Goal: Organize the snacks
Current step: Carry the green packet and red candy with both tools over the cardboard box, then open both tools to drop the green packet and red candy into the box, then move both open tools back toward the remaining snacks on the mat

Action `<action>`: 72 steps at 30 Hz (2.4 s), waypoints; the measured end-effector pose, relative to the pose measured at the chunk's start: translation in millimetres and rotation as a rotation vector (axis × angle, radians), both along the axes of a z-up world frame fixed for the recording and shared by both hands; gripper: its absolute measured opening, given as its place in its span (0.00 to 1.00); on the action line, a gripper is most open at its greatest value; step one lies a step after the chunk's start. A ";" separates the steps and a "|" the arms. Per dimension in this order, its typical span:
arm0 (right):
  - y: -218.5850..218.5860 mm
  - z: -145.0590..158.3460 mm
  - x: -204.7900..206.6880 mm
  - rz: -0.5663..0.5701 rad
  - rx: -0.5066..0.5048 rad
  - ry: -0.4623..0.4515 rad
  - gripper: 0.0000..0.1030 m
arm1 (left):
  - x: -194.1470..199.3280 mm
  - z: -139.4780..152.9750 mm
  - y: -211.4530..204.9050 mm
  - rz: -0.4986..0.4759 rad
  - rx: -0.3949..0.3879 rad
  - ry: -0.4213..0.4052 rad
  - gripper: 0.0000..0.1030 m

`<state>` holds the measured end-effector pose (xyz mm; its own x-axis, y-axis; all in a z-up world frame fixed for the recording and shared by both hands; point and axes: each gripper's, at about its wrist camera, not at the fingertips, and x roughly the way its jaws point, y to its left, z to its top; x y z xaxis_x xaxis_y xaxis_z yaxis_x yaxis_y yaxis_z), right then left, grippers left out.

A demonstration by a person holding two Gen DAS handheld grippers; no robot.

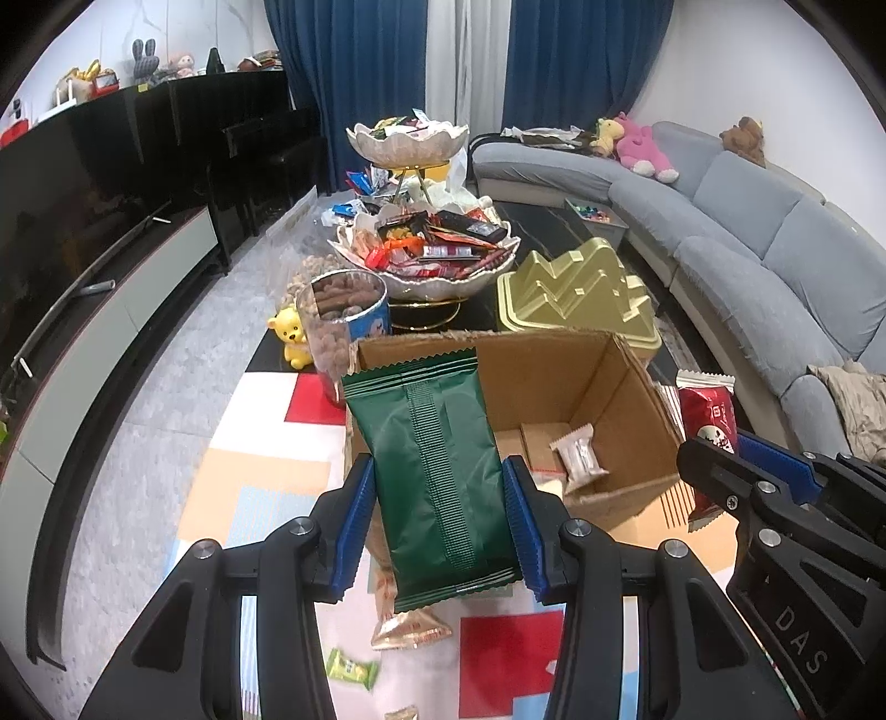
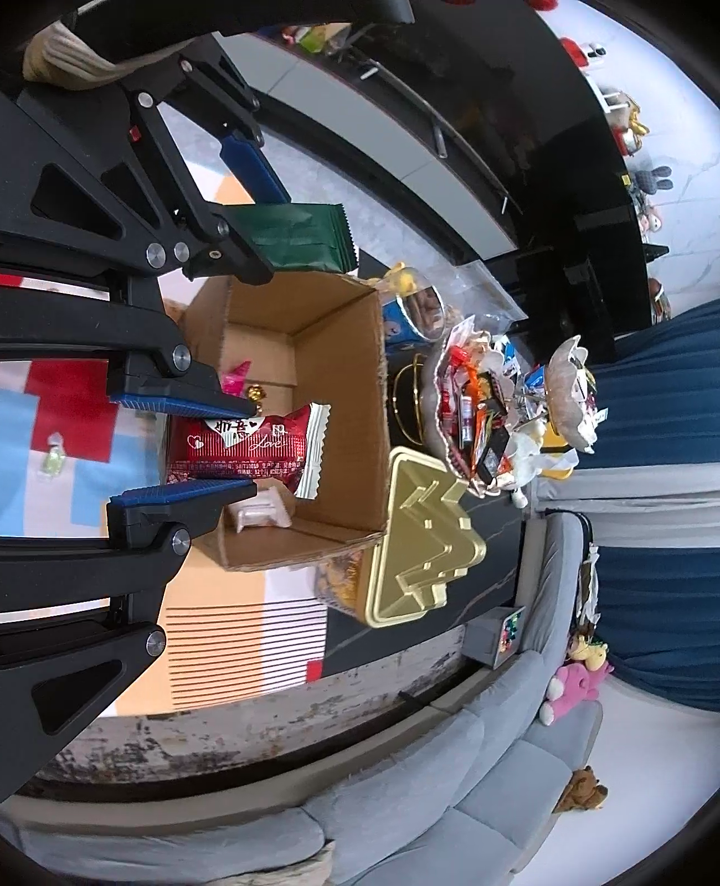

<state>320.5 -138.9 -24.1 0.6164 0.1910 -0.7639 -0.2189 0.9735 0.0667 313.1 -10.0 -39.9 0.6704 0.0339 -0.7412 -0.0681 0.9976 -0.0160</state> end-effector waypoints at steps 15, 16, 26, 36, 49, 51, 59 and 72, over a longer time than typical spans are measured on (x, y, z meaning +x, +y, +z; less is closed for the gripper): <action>8.2 -15.3 41.2 0.013 -0.015 0.018 0.22 | 42.4 -13.5 7.7 -0.001 -0.006 0.011 0.44; 8.7 -16.6 43.6 0.015 -0.017 0.020 0.22 | 44.2 -14.6 8.0 -0.003 -0.007 0.012 0.44; 14.2 -20.9 56.0 0.041 -0.039 -0.002 0.22 | 58.4 -21.6 8.4 -0.016 0.005 0.016 0.45; 7.4 -8.0 55.6 0.009 -0.077 -0.058 0.56 | 56.1 -14.8 20.7 0.019 0.023 0.003 0.76; 0.3 6.6 30.7 -0.011 -0.071 -0.077 0.57 | 28.9 8.3 25.0 0.046 0.043 -0.030 0.84; -0.2 9.5 26.5 -0.012 -0.070 -0.082 0.58 | 23.0 11.9 25.2 0.049 0.046 -0.036 0.84; -0.6 20.9 9.4 -0.010 -0.061 -0.101 0.59 | 0.9 25.7 28.3 0.063 0.047 -0.055 0.84; -1.7 32.8 -22.5 -0.009 -0.059 -0.146 0.69 | -34.0 35.4 36.1 0.082 0.063 -0.072 0.87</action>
